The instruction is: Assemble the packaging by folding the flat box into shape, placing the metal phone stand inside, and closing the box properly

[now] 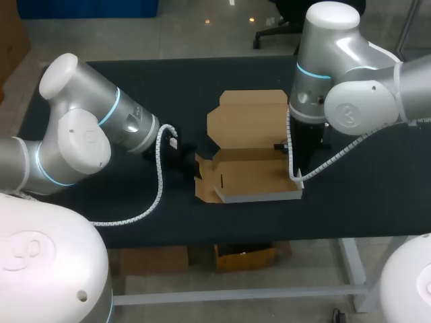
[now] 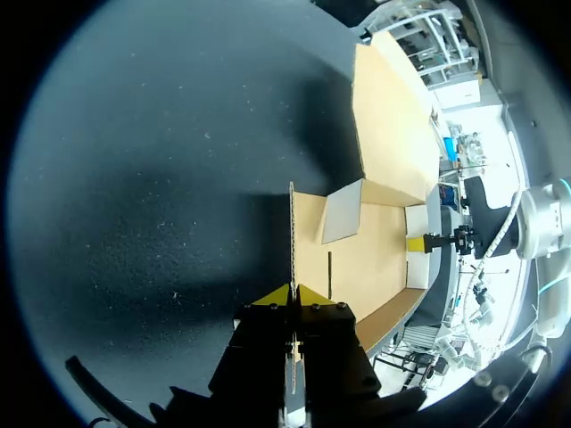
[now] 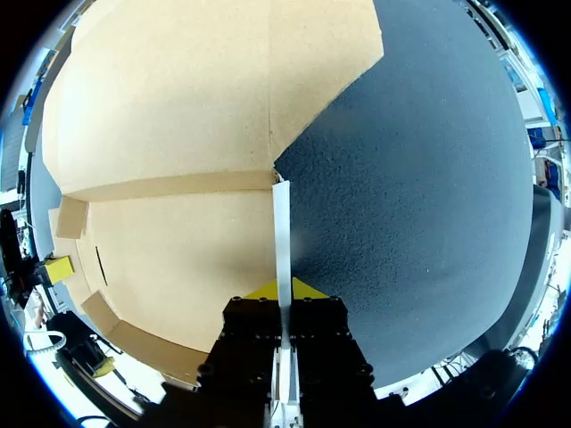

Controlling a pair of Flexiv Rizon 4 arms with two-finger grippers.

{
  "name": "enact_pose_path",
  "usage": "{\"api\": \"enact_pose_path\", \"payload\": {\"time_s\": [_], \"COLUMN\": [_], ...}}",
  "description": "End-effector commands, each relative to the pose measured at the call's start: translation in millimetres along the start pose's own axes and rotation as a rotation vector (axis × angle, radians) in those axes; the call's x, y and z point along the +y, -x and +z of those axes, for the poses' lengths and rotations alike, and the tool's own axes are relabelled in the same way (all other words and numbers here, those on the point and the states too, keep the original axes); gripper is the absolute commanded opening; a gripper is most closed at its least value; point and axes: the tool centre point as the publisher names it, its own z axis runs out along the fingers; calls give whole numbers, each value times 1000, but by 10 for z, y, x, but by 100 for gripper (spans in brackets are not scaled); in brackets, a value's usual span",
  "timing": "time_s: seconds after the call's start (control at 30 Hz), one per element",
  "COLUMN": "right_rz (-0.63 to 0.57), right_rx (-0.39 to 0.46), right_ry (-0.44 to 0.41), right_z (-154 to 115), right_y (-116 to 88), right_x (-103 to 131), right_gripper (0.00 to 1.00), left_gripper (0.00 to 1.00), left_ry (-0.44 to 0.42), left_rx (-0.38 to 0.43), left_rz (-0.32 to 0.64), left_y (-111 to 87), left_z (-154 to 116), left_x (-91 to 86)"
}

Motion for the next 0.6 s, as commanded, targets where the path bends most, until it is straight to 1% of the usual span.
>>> {"api": "enact_pose_path", "payload": {"time_s": [0.03,0.1,0.2,0.47,0.6], "right_rz": [-1,-1,-1,-1,-1], "right_rx": [1,1,1,1,1], "right_ry": [-5,-5,-5,-5,-5], "right_z": [-2,-2,-2,-2,-2], "right_y": [-8,-8,-8,-8,-8], "right_x": [9,9,9,9,9], "right_gripper": [0,0,0,0,0], "left_gripper": [0,0,0,0,0], "left_ry": [-31,-32,-45,-86,-122], "left_rx": [-137,-161,-218,-381,-466], "left_rz": [-2,1,7,36,47], "left_y": [-142,-177,-241,-418,-479], "left_z": [-17,-16,-9,43,80], "left_x": [54,52,50,37,40]}}
